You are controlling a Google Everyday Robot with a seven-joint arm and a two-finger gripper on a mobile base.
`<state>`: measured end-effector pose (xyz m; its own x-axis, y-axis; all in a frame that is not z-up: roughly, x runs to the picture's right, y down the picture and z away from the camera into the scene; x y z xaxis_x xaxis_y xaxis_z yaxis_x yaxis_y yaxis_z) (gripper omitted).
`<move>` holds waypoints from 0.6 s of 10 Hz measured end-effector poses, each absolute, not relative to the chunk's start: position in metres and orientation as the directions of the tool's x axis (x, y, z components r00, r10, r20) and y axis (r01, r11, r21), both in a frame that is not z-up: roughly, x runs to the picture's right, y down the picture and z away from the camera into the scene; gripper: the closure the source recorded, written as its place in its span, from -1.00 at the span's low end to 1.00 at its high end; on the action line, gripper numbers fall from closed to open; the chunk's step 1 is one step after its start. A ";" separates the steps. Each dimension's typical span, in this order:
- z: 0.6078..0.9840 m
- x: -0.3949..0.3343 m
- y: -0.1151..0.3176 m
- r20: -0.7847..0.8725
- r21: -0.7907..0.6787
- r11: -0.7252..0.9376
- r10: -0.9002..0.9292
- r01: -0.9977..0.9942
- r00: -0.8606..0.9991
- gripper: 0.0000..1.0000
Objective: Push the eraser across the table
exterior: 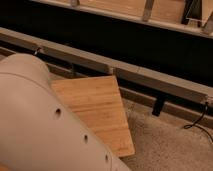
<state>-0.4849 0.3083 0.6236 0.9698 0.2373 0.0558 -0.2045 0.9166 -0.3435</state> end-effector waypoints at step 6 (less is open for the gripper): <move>0.694 -0.546 0.346 -0.226 -0.496 0.864 -0.032 -0.087 0.974 1.00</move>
